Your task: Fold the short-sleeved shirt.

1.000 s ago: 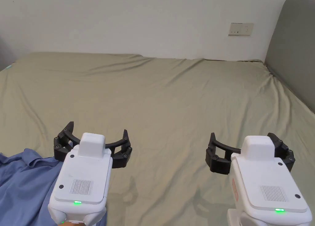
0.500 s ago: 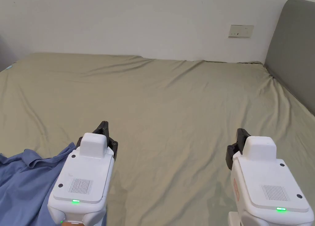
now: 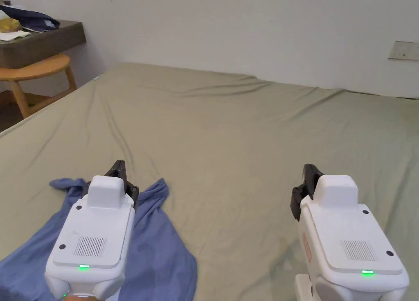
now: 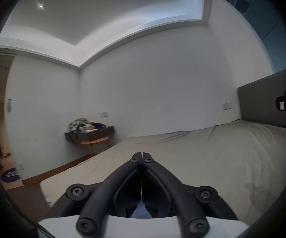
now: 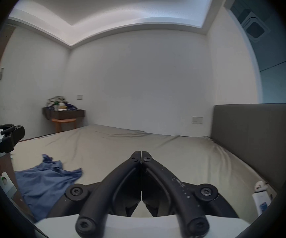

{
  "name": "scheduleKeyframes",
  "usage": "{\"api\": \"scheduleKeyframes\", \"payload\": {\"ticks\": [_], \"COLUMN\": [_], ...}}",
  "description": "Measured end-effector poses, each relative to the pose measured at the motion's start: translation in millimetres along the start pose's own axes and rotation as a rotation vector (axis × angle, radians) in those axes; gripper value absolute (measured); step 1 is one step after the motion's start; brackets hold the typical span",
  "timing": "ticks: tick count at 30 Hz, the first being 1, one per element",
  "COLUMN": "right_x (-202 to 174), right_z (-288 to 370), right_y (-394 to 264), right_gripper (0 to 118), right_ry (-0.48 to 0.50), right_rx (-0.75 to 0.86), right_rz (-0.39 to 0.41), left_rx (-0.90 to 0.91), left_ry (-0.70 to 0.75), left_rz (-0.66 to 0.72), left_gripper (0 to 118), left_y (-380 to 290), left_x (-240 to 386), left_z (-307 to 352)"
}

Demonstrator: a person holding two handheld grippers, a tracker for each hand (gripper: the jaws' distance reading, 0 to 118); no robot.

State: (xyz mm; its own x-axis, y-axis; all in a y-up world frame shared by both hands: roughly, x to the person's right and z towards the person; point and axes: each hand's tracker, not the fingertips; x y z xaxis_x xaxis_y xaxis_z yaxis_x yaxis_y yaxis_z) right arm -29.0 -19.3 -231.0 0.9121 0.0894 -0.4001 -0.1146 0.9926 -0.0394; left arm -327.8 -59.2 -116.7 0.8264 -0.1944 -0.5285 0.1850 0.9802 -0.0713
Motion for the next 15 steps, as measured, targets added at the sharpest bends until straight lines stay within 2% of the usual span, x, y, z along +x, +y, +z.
{"api": "scheduleKeyframes", "payload": {"ticks": [2,8,15], "right_x": [-26.8,-93.4,-134.4], "right_z": [-9.4,-21.9,-28.7], "right_y": [3.0,4.0,-0.1], "right_gripper": [1,1,1], "right_ry": [0.082,0.222,0.316], "right_rx": [0.01,0.022,0.002], "right_rz": [0.002,-0.013,-0.019], "left_rx": [-0.014,-0.057,-0.095], "left_ry": [0.068,0.205,0.297], "left_rz": [-0.017,-0.056,-0.069], "left_gripper": [0,0,0], "left_y": [-3.2,-14.8,-24.6], "left_x": [-29.5,-99.9,-138.7], "left_z": [6.6,27.9,46.7]}}
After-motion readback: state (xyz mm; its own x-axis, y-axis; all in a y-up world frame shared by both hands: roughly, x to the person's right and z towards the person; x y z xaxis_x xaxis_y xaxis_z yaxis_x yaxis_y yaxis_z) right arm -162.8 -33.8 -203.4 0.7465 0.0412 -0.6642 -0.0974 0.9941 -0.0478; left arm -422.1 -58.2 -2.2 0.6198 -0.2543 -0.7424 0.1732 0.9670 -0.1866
